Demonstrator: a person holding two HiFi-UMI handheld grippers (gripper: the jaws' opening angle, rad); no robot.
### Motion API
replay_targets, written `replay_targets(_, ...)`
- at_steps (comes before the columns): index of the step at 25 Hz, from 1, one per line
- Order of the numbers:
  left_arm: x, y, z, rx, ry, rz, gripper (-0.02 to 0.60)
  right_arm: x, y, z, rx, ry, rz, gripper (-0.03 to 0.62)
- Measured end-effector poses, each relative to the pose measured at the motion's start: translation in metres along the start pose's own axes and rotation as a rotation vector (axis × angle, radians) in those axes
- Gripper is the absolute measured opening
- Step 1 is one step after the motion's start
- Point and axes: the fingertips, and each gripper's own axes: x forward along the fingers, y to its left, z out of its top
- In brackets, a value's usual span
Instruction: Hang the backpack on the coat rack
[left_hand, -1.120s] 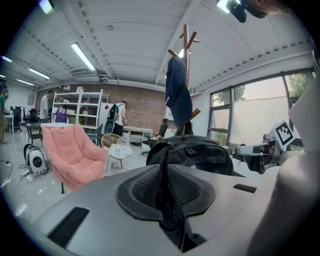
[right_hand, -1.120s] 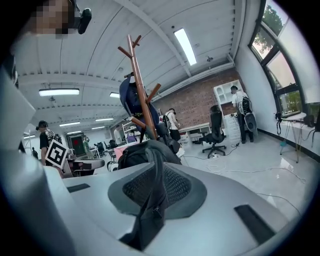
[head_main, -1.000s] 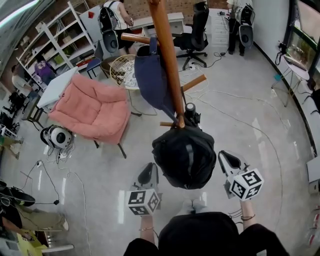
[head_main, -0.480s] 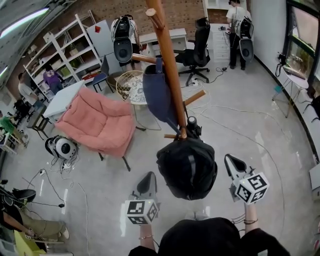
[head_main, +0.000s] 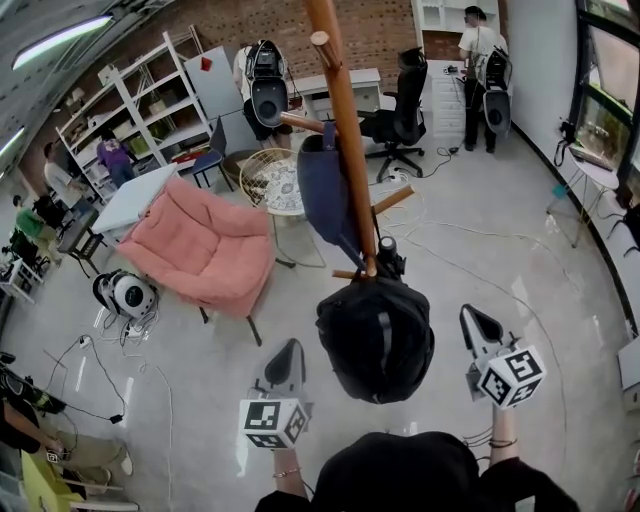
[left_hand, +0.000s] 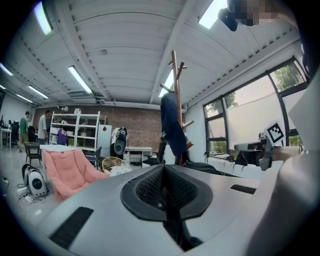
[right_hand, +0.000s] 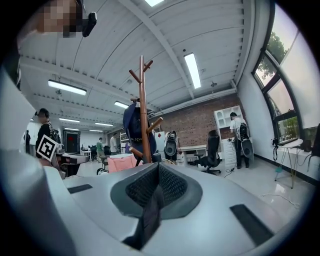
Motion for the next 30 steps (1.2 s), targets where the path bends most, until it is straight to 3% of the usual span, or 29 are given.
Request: replay_targets(30,0.007,-0.001,-0.017,0.003,0.023,0.034,0.015,-0.007,-0.014,-0.015,0.002,0.002,-0.031,0.012)
